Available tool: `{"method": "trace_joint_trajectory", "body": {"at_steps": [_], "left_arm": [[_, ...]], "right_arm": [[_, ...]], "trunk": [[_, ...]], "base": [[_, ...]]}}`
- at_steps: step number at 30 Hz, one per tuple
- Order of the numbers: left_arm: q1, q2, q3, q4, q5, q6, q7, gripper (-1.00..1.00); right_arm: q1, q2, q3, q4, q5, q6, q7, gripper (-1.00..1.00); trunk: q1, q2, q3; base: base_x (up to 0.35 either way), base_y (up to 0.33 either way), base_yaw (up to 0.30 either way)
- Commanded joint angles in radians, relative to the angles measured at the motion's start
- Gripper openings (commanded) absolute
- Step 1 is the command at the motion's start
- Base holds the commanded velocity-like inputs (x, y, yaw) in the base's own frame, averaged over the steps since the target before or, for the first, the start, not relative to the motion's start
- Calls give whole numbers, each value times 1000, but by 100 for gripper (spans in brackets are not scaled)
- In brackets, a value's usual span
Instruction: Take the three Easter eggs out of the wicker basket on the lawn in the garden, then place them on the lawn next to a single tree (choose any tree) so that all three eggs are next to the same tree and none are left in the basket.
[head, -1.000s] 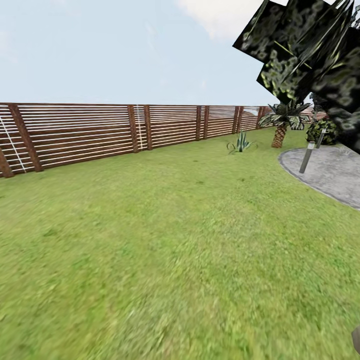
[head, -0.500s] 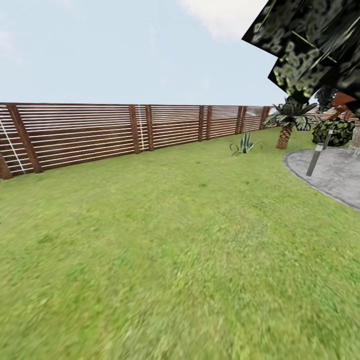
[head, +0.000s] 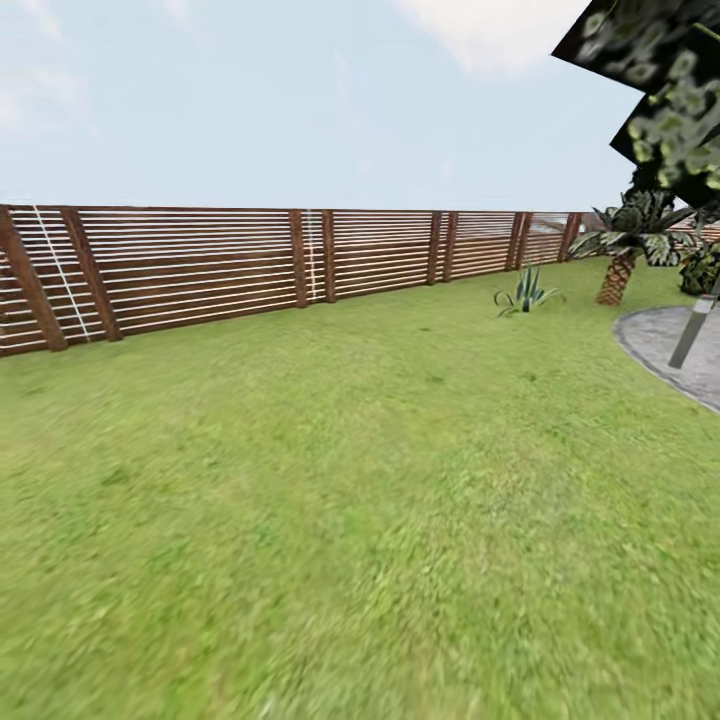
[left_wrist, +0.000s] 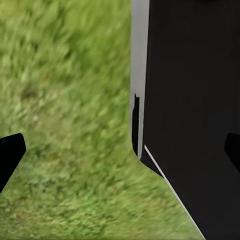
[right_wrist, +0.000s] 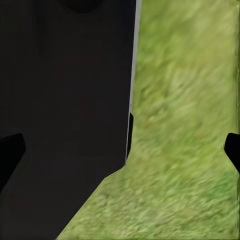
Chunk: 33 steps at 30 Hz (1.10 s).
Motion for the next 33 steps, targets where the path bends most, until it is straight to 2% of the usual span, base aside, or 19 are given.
{"method": "trace_joint_trajectory", "body": {"at_steps": [1,33], "left_arm": [[1,0,0,-2,0,0,-1,100],[1,-1,0,-2,1,0,-6,100]], "right_arm": [[0,-1,0,1,4,-2,0,100],[0,-1,0,5,4,-3,-1,100]], "trunk": [[1,0,0],[1,0,0]], "base": [[334,0,249],[335,0,249]]}}
